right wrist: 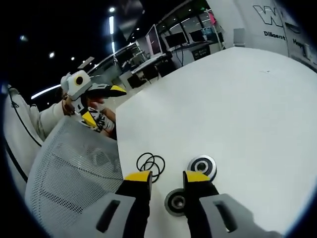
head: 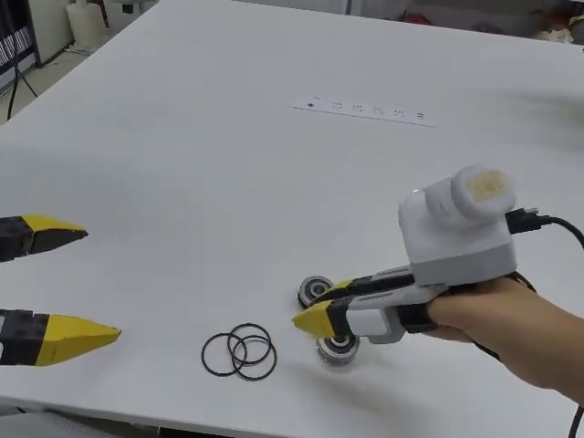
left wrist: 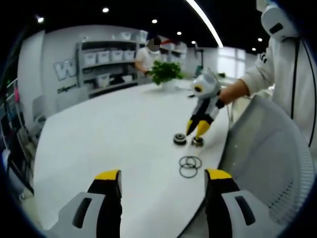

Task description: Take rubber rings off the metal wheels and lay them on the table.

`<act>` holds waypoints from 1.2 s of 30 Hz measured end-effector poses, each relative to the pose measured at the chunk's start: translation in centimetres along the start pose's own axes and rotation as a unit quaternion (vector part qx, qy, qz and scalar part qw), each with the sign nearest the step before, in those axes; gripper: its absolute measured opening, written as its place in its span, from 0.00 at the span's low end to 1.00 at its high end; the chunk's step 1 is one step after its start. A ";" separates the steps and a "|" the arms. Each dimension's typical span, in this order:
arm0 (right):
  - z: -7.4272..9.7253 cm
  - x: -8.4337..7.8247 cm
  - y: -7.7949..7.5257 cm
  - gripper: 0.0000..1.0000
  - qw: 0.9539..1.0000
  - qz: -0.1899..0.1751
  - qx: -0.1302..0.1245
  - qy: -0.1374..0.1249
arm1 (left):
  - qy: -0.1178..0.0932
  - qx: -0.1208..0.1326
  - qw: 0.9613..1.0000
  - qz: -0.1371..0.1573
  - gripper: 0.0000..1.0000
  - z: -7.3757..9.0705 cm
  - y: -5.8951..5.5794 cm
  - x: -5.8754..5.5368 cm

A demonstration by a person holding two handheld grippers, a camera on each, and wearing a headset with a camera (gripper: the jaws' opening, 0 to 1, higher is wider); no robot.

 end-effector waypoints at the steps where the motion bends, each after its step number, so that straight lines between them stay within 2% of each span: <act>1: 0.4 0.1 -0.2 0.25 1.000 0.003 -0.004 -0.006 | -0.001 -0.002 1.000 -0.002 0.69 -0.1 0.0 0.2; 7: 2.0 0.2 -2.1 0.32 0.999 0.008 -0.031 -0.029 | -0.001 -0.013 1.000 -0.015 0.69 -1.0 0.1 1.2; 14: 2.7 -0.6 -3.8 0.35 0.998 0.014 -0.052 -0.035 | -0.005 -0.037 0.999 -0.039 0.69 -3.0 -0.1 3.0; 20: 2.6 -1.0 -4.5 0.33 0.998 0.009 -0.053 -0.037 | -0.010 -0.063 0.996 -0.066 0.69 -5.2 -0.6 5.0; 22: 2.4 -1.1 -4.7 0.33 0.998 0.010 -0.053 -0.037 | -0.014 -0.075 0.994 -0.074 0.69 -6.3 -0.9 5.8; 28: 1.9 -1.3 -4.9 0.32 0.998 0.018 -0.048 -0.031 | -0.007 -0.102 0.990 -0.101 0.68 -9.4 -1.8 6.4; 36: 1.1 -1.4 -5.0 0.31 0.998 0.034 -0.039 -0.021 | -0.003 -0.134 0.985 -0.108 0.65 -13.3 -3.2 6.3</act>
Point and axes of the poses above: the centre of the closed fingertips' face, and the gripper's own axes: z roughly backward along the fingers, y roughly to its left, x roughly out of its top, the point moved 2 cm from there along z, roughly backward along the fingers, and after that the axes turned 1 degree about -y, right-handed, at the moved point
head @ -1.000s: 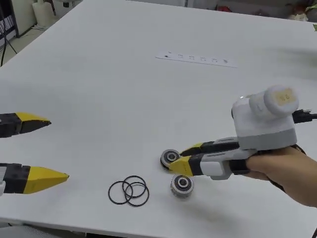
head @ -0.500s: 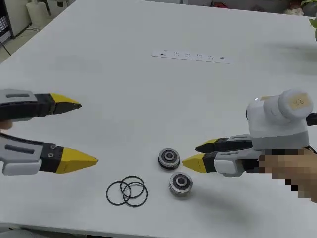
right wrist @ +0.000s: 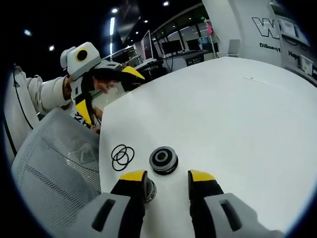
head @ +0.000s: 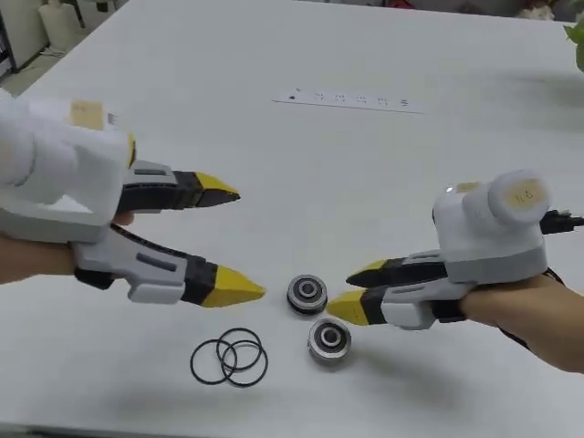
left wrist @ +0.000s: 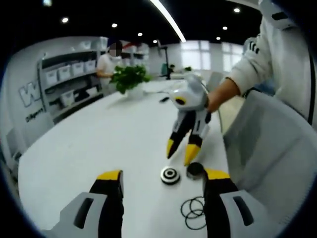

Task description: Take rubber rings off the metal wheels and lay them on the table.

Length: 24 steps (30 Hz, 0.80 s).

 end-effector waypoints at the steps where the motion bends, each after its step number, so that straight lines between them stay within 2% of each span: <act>1: -0.1 0.0 0.0 0.31 1.000 0.002 0.000 0.002 | -0.001 -0.002 1.000 0.000 0.65 -0.4 0.0 0.0; 10: -1.2 -0.1 0.2 0.28 1.000 0.019 0.005 0.011 | 0.013 -0.020 1.000 -0.006 0.52 -4.1 -0.8 -1.0; 12: -1.3 -0.2 0.3 0.27 1.000 0.024 0.007 0.012 | 0.025 -0.018 0.999 -0.011 0.47 -4.7 -0.8 -1.6; 13: -1.4 -0.2 0.3 0.27 1.000 0.027 0.007 0.013 | 0.038 -0.014 0.999 -0.013 0.44 -5.0 -0.7 -2.2; 17: -1.8 -0.4 0.3 0.25 0.999 0.031 0.005 0.018 | 0.047 -0.011 0.999 0.005 0.37 -5.7 -0.4 -3.1; 21: -2.0 -0.3 0.2 0.24 0.999 0.038 0.004 0.019 | 0.050 -0.008 0.999 0.008 0.31 -6.3 -0.3 -3.5; 24: -2.1 -0.2 0.1 0.25 0.999 0.036 0.005 0.021 | 0.049 -0.009 0.998 0.025 0.28 -6.9 -0.5 -3.9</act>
Point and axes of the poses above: the centre of the closed fingertips' face, and the gripper's own axes: z roughly backward along the fingers, y roughly to its left, x roughly out of its top, the point moved 2 cm from there along z, roughly backward along the fingers, and after that the axes turned 1 degree about -y, right-handed, at the moved point
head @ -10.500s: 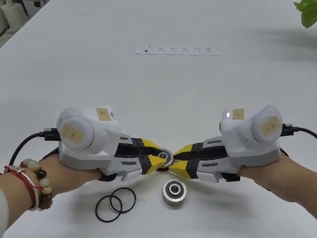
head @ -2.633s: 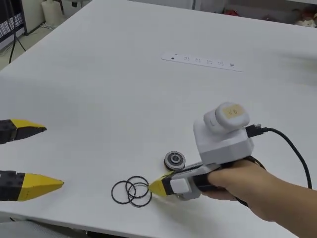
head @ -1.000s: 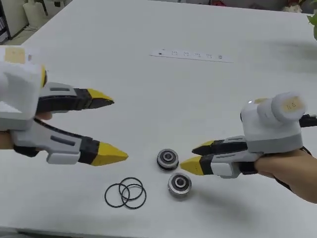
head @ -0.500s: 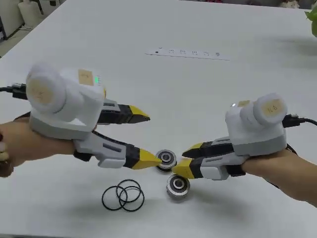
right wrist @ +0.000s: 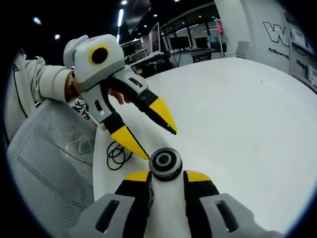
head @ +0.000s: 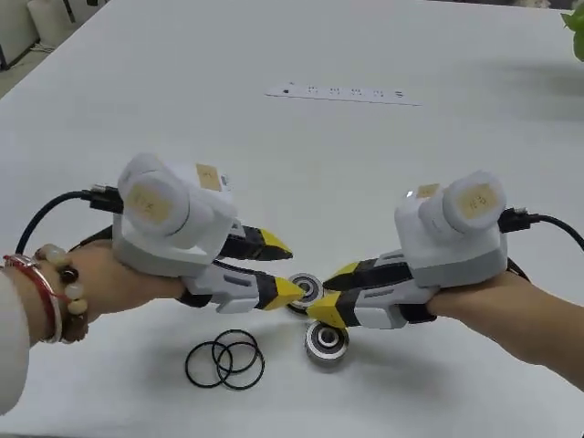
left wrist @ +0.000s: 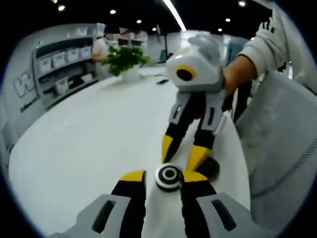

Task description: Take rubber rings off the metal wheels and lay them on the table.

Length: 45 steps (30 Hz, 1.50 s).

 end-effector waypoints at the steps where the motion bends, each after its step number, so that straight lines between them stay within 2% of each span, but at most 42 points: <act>1: 0.0 0.0 0.0 0.25 1.000 0.000 0.000 0.000 | -0.002 -0.001 1.000 0.003 0.27 -0.1 -0.1 0.0; 7: -0.1 0.0 0.0 0.21 1.000 0.009 0.003 -0.002 | 0.011 -0.012 1.000 -0.003 0.23 -0.6 -0.7 -0.9; 8: -0.1 0.0 0.0 0.21 1.000 0.010 0.003 -0.003 | 0.000 -0.013 1.000 0.006 0.21 -0.6 -0.8 -0.7; 13: -0.1 -0.1 -0.1 0.17 1.000 0.012 0.001 -0.002 | -0.005 -0.004 1.000 0.019 0.16 -0.6 -0.6 -0.8; 14: -0.1 -0.4 -0.2 0.15 1.000 0.019 -0.002 0.005 | -0.005 -0.003 1.000 0.020 0.16 -0.5 -0.5 -0.8; 15: 0.0 -0.4 -0.8 0.09 0.998 0.056 -0.015 0.008 | -0.006 0.001 1.000 0.021 0.14 -0.5 -0.3 -0.8; 16: 0.0 -0.7 -0.3 0.06 0.999 0.052 -0.002 0.012 | -0.006 -0.001 1.000 0.024 0.14 -0.5 -0.3 -0.9; 17: -0.1 -0.5 -0.3 0.06 0.999 0.032 -0.006 0.005 | -0.006 -0.001 1.000 0.025 0.14 -0.4 -0.3 -0.9; 18: -0.1 -0.5 -0.3 0.06 1.000 0.030 -0.006 0.006 | -0.007 -0.001 1.000 0.025 0.14 -0.4 -0.3 -0.9; 21: -0.1 -0.5 -0.3 0.06 0.999 0.035 -0.008 0.006 | -0.008 0.000 1.000 0.029 0.14 -0.4 -0.2 -0.9; 23: -0.1 -0.4 -0.5 0.01 0.999 0.039 -0.015 0.004 | -0.008 -0.001 1.000 0.027 0.14 -0.4 -0.2 -0.9; 30: 0.0 -0.4 -1.0 0.00 0.999 -0.004 -0.039 -0.004 | -0.008 0.000 1.000 0.023 0.13 -0.3 -0.1 -1.1; 33: 0.2 -0.4 -1.0 0.00 0.999 -0.041 -0.033 -0.015 | -0.007 0.001 1.000 0.021 0.13 -0.4 -0.1 -1.1; 35: 0.4 -0.2 -1.1 0.00 0.997 -0.071 -0.031 -0.028 | -0.006 0.002 1.000 0.020 0.13 -0.4 -0.1 -1.1; 36: 0.5 0.1 -1.2 0.00 0.994 -0.097 -0.026 -0.043 | -0.006 0.003 1.000 0.020 0.13 -0.4 -0.1 -1.1; 39: 0.8 0.5 -1.5 0.00 0.989 -0.135 -0.016 -0.059 | -0.006 0.004 1.000 0.019 0.13 -0.4 0.0 -1.1; 42: 0.8 0.7 -1.4 0.00 0.989 -0.134 -0.009 -0.059 | -0.004 0.002 1.000 0.016 0.12 -0.4 0.0 -1.1; 45: 0.7 1.2 -0.7 0.00 0.990 -0.126 -0.003 -0.058 | -0.001 0.002 1.000 0.006 0.12 -0.5 -0.1 -1.1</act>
Point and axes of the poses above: the centre of the closed fingertips' face, and the gripper's own axes: z roughly backward along the fingers, y roughly to its left, x roughly out of its top, the point moved 2 cm from there along z, roughly backward along the fingers, and after that the axes turned 1 degree about -y, right-handed, at the moved point
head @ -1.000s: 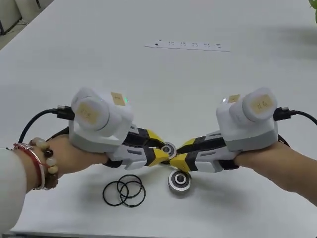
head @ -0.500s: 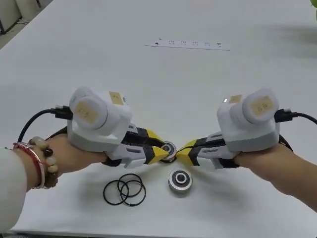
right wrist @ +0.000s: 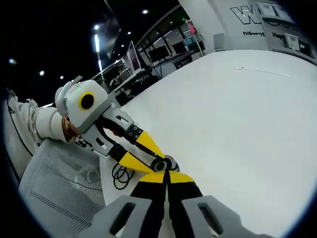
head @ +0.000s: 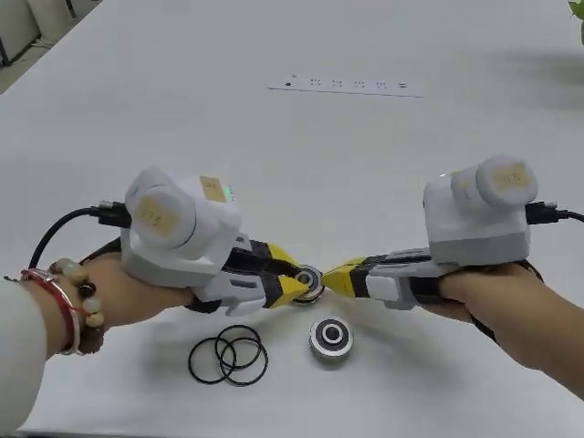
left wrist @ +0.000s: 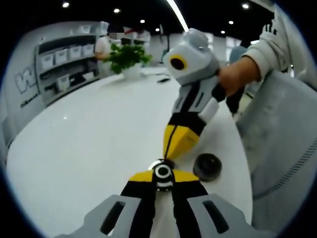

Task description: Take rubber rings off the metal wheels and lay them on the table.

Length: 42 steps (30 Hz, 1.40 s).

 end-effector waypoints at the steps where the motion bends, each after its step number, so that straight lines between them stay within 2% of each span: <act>1: -0.1 0.1 0.1 0.00 1.000 0.007 0.002 0.003 | 0.000 0.000 1.000 0.001 0.12 0.0 0.0 0.0; 3: -0.3 0.4 0.9 0.00 1.000 0.014 0.014 -0.003 | -0.001 -0.002 1.000 0.002 0.12 0.0 -0.1 0.0; 4: -0.5 1.1 2.8 0.00 0.998 0.008 0.064 -0.025 | -0.001 -0.001 1.000 0.002 0.12 -0.1 -0.2 0.1; 5: -0.6 2.3 3.8 0.00 0.995 -0.003 0.082 -0.052 | -0.001 0.000 1.000 0.001 0.12 -0.1 -0.2 0.1; 6: -0.8 1.5 2.3 0.00 0.998 0.056 0.031 -0.002 | 0.001 0.001 1.000 0.000 0.12 -0.2 -0.2 0.1; 7: -0.9 1.5 2.2 0.00 0.996 0.087 0.030 0.001 | 0.002 0.001 1.000 -0.002 0.12 -0.1 -0.2 0.1; 8: -1.1 1.5 2.6 0.00 0.998 0.058 0.037 -0.005 | 0.005 0.001 1.000 -0.005 0.13 -0.1 -0.2 0.1; 9: -0.9 1.4 2.3 0.00 0.999 0.034 0.036 -0.004 | 0.010 -0.002 1.000 -0.010 0.13 0.1 -0.2 0.0; 11: -0.3 1.2 1.6 0.00 0.999 0.018 0.028 -0.009 | 0.025 -0.008 0.999 -0.019 0.12 0.8 -0.1 0.0; 13: 0.0 1.0 2.0 0.00 0.999 0.000 0.048 -0.003 | 0.020 -0.014 1.000 -0.016 0.12 2.0 0.1 0.3; 14: 0.1 0.9 2.6 0.00 0.999 -0.001 0.053 -0.003 | 0.012 -0.038 0.999 0.009 0.16 2.8 -0.5 0.6; 15: 0.1 0.8 3.1 0.00 0.998 -0.006 0.064 0.001 | 0.009 -0.048 0.999 0.018 0.21 3.4 -0.6 0.8; 16: 0.0 0.7 3.5 0.00 0.997 -0.010 0.072 0.006 | 0.002 -0.045 0.999 0.013 0.29 4.4 -0.5 1.0; 18: -0.3 0.3 4.4 0.00 0.996 -0.010 0.085 0.017 | -0.001 -0.046 0.999 -0.001 0.38 6.2 -0.8 1.0; 19: -0.5 -0.2 5.3 0.00 0.994 -0.007 0.102 0.031 | -0.003 -0.047 0.999 -0.003 0.40 6.9 -1.0 1.0; 22: -1.3 -1.0 6.8 0.00 0.992 0.007 0.115 0.050 | 0.002 -0.045 0.999 0.005 0.42 9.5 -1.3 0.3; 25: -1.9 -2.0 7.6 0.00 0.990 0.025 0.121 0.071 | 0.010 -0.021 1.000 0.009 0.49 12.1 -1.2 -0.9; 27: -2.1 -2.5 6.9 0.00 0.990 0.059 0.098 0.082 | 0.016 -0.002 1.000 0.012 0.51 13.6 -1.1 -1.7; 28: -2.1 -2.6 6.2 0.00 0.990 0.076 0.083 0.089 | 0.015 0.006 1.000 0.015 0.51 14.3 -1.1 -2.0; 30: -1.9 -2.6 6.0 0.04 0.990 0.082 0.080 0.088 | 0.013 0.023 0.999 0.027 0.53 15.3 -1.1 -2.5; 32: -1.3 -2.1 5.8 0.08 0.991 0.077 0.078 0.082 | -0.002 0.049 0.998 0.042 0.54 16.6 -1.1 -2.8; 33: -0.9 -1.8 5.7 0.11 0.991 0.080 0.073 0.077 | -0.006 0.062 0.997 0.053 0.54 17.2 -1.3 -3.1; 35: -0.1 -1.3 5.4 0.20 0.992 0.087 0.062 0.065 | -0.002 0.081 0.995 0.062 0.56 18.2 -1.5 -4.0; 37: 0.5 -1.1 5.2 0.24 0.993 0.089 0.056 0.059 | -0.008 0.099 0.992 0.071 0.59 18.9 -1.6 -4.3; 41: 3.1 -0.8 5.1 0.34 0.994 0.097 0.040 0.038 | -0.046 0.136 0.984 0.105 0.65 20.6 -1.3 -4.3; 42: 3.6 -0.9 5.2 0.38 0.994 0.096 0.039 0.036 | -0.058 0.148 0.981 0.113 0.66 21.0 -1.1 -4.3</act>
Point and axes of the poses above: the centre of the closed fingertips' face, and the gripper's own axes: z roughly backward along the fingers, y roughly to its left, x roughly out of its top, the point moved 2 cm from there along z, roughly backward along the fingers, and after that the axes turned 1 degree about -y, right-handed, at the moved point
